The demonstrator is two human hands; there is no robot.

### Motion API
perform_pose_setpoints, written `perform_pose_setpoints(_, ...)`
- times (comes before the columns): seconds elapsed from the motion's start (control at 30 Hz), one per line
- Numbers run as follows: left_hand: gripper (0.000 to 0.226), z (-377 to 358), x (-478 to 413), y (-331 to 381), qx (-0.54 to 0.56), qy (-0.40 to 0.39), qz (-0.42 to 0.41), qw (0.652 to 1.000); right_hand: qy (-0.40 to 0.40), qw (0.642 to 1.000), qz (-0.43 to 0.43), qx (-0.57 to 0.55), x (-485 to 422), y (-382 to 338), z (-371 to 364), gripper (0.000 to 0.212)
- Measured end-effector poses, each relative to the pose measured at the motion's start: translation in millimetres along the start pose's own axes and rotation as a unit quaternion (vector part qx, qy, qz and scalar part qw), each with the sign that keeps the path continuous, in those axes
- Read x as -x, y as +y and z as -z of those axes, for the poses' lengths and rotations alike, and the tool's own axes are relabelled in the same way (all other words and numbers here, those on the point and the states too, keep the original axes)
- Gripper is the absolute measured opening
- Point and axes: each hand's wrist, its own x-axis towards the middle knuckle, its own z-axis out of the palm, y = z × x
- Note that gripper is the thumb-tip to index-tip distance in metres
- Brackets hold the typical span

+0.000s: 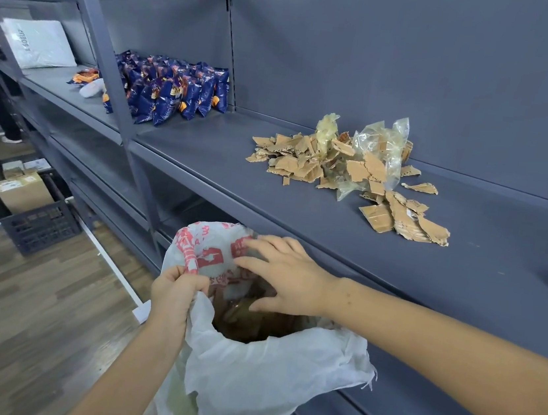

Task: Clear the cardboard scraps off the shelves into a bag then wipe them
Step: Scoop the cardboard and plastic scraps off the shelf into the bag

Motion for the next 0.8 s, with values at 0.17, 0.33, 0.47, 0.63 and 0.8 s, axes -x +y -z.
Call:
perform_pose_setpoints(0.17,0.026,-1.6,-1.5,-1.0,0.006,0.006,-0.003,1.000,0.052,0.994,-0.085,0.033,2.8,24.5,9.7,0.059)
perform_pose_setpoints(0.33,0.027,-4.0,-4.8,-1.5,0.012,-0.003,0.001,1.000,0.086,0.961,-0.263,0.021,11.0,72.9,22.4,0.069)
perform_pose_setpoints(0.47,0.029,-9.6,-4.4,-2.3,0.016,-0.001,0.002,1.000,0.116,0.923,-0.367,0.010,22.8,105.6,26.3,0.066)
perform_pose_setpoints(0.63,0.028,-13.7,-5.9,-3.1,0.010,0.003,0.004,1.000,0.086,0.887,-0.454,-0.016,39.4,132.4,23.6,0.068)
perform_pose_setpoints(0.8,0.028,-15.3,-5.3,-2.8,0.005,-0.001,0.002,1.000,0.072,0.876,-0.469,-0.084,43.2,136.9,20.1,0.061)
